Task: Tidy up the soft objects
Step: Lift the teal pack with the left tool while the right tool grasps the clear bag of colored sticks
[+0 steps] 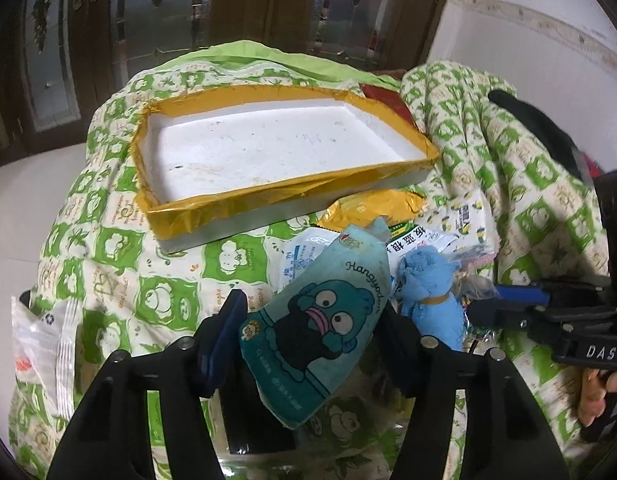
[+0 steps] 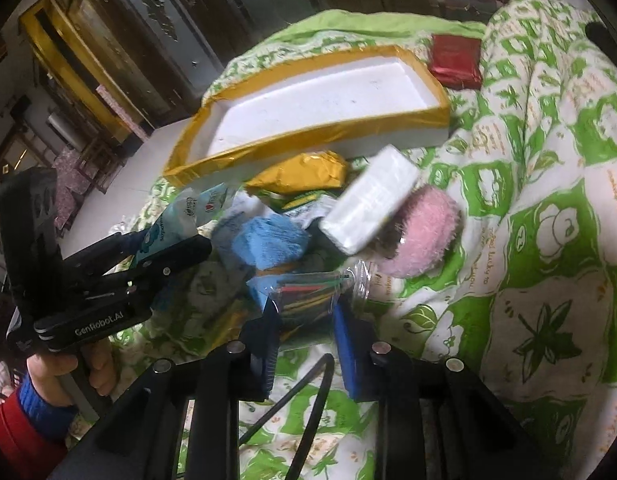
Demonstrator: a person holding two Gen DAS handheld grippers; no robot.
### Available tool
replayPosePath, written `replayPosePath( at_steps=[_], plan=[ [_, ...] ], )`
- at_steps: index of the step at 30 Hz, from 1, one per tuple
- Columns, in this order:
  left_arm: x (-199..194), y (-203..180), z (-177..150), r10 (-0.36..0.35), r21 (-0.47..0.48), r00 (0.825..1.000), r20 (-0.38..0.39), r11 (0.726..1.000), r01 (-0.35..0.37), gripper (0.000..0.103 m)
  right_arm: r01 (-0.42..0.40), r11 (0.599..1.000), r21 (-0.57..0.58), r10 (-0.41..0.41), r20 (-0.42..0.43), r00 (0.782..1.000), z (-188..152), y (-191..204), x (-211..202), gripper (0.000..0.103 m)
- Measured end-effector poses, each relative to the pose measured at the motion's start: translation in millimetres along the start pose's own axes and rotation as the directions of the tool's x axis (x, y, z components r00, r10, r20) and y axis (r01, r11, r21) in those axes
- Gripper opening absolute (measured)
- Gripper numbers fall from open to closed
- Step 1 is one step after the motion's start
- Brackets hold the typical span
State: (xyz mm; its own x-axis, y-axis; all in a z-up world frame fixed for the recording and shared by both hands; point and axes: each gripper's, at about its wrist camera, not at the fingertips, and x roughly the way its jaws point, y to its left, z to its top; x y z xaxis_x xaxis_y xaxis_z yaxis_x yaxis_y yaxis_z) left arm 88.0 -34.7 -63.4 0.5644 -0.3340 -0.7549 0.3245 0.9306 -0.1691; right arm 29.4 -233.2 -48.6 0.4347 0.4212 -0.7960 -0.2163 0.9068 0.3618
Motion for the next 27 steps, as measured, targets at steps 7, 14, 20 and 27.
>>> replayPosePath(
  at_steps=[7,14,20,27],
  plan=[
    [-11,9,-2,-0.003,-0.051,1.0,0.031,0.999,0.004,0.062,-0.035,0.999,-0.025,0.037,0.043,0.998,-1,11,-13,0.026],
    [-17,13,-1,0.0,-0.071,0.999,0.053,0.997,0.004,0.062,-0.036,0.995,-0.093,0.046,0.097,0.994,-1,27,-26,0.026],
    [-21,14,-2,0.012,-0.078,0.998,0.067,0.997,-0.006,0.062,-0.033,0.992,-0.121,0.049,0.131,0.99,-4,35,-34,0.026],
    [-27,19,-2,0.017,-0.096,0.996,0.087,0.995,-0.009,0.062,-0.036,0.993,-0.11,0.053,0.153,0.987,1,30,-39,0.026]
  ],
)
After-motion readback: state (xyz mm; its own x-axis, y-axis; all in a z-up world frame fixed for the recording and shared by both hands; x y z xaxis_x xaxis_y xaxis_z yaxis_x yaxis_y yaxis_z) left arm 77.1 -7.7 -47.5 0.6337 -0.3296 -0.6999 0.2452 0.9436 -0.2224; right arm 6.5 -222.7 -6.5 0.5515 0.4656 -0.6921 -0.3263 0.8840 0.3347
